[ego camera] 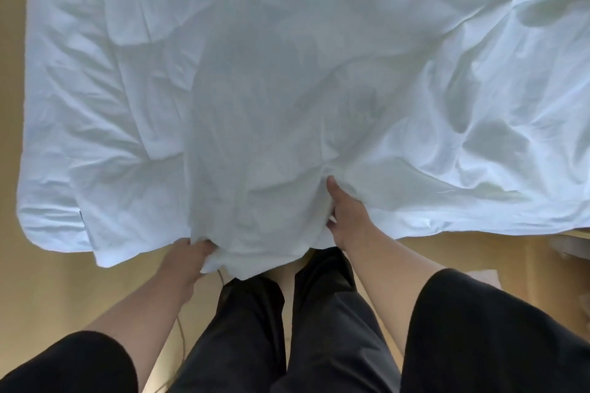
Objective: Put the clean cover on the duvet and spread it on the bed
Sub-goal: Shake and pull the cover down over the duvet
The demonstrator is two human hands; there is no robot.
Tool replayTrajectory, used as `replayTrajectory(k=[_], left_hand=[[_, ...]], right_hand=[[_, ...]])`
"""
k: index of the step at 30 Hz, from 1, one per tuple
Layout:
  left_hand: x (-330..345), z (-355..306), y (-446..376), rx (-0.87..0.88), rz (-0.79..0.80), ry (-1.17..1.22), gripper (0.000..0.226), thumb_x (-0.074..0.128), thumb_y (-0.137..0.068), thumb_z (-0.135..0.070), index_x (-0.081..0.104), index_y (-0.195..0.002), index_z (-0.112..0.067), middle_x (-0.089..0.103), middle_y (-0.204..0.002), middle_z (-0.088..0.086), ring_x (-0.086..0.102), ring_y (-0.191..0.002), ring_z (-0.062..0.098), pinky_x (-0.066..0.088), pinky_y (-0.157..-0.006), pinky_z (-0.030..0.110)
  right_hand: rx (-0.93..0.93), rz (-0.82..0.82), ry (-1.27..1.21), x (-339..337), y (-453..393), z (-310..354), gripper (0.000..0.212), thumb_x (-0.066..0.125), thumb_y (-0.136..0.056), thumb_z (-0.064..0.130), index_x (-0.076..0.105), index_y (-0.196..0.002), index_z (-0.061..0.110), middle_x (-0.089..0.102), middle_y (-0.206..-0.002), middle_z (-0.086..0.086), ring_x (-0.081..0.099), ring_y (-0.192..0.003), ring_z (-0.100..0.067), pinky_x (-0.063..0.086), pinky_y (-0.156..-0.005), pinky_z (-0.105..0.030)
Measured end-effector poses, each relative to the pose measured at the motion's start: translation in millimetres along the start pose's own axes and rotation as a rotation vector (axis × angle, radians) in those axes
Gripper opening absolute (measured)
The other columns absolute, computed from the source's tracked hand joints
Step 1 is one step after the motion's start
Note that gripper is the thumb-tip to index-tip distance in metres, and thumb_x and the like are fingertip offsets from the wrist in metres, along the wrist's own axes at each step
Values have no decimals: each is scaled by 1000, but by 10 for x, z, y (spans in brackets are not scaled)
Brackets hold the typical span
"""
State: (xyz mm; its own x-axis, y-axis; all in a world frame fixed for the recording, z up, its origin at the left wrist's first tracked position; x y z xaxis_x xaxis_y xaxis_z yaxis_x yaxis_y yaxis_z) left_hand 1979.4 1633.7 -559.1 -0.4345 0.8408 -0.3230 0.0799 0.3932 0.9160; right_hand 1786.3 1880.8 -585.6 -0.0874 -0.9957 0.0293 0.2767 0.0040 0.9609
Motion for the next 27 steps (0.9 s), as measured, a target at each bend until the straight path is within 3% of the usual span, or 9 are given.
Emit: replayTrajectory(k=[5, 9, 11, 13, 15, 19, 21, 24, 27], left_hand=[[226, -11, -137, -290, -36, 560, 11, 69, -87, -28, 66, -97, -23, 71, -95, -2, 64, -83, 19, 52, -64, 31], [299, -202, -265, -152, 91, 910, 32, 72, -85, -16, 74, -116, -23, 76, -114, 2, 73, -102, 27, 55, -95, 51], [287, -279, -263, -110, 114, 979, 37, 73, -86, -18, 72, -123, -23, 72, -124, 1, 68, -115, 24, 50, -105, 46], [224, -329, -196, -54, 71, 974, 24, 74, -89, -24, 77, -113, -22, 72, -122, -1, 70, -108, 17, 53, -99, 34], [121, -427, -28, 55, 15, 892, 9, 74, -90, -28, 80, -92, -21, 76, -106, -1, 73, -86, 14, 58, -77, 28], [-194, -745, 525, 264, -17, 813, 12, 62, -97, -25, 72, -98, -17, 78, -83, -8, 72, -89, 20, 58, -61, 26], [-387, -936, 910, 412, 52, 774, 19, 63, -96, -25, 73, -108, -15, 79, -96, -3, 73, -97, 23, 59, -69, 31], [-612, -1217, 1526, 622, 150, 735, 27, 63, -96, -20, 72, -122, -21, 72, -122, 3, 69, -112, 24, 54, -91, 43], [-842, -1526, 2187, 817, 232, 695, 33, 67, -88, -23, 72, -121, -29, 71, -125, 1, 68, -114, 22, 56, -92, 43]], right_hand=[[61, 150, -53, 412, -108, -6, 50, 86, -76, 45, 65, -115, 20, 72, -118, -4, 69, -105, -25, 61, -86, -42], [75, 162, 49, 586, -139, -121, 52, 82, -83, 45, 62, -123, 20, 68, -120, -4, 69, -106, -24, 60, -78, -39], [33, 131, 126, 507, -132, -115, 45, 78, -86, 46, 64, -121, 20, 71, -116, -4, 73, -99, -22, 59, -76, -36], [6, 145, 216, 395, -62, -87, 39, 74, -89, 46, 67, -116, 19, 74, -110, -3, 75, -94, -19, 57, -78, -34], [-27, 172, 287, 279, 75, -60, 33, 74, -91, 42, 67, -112, 17, 75, -107, -3, 75, -95, -18, 56, -81, -35], [-139, 268, 524, 107, 558, -110, 28, 73, -90, 12, 67, -115, 24, 71, -120, -5, 69, -102, -17, 54, -79, -29], [-190, 239, 586, 82, 884, -121, 25, 70, -93, 15, 69, -114, 27, 71, -116, -4, 68, -97, -16, 54, -75, -26], [-145, 199, 319, 218, 1361, 21, 23, 65, -98, 30, 70, -115, 15, 74, -109, -9, 71, -95, -22, 54, -80, -34], [-169, 277, 89, 577, 1909, 339, 31, 61, -100, 33, 66, -120, 10, 71, -114, -15, 72, -103, -27, 55, -83, -40]])
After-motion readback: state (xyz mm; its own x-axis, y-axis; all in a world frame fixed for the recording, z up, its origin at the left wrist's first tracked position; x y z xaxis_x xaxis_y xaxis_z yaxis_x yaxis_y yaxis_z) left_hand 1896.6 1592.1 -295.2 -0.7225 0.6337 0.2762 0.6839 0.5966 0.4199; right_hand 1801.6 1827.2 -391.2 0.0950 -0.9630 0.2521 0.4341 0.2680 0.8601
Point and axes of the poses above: each hand's wrist, its own y-axis away from the middle knuckle, its own x-axis out of the palm, z = x × y, the point moved 4 cm from there along -y, towards the middle knuckle
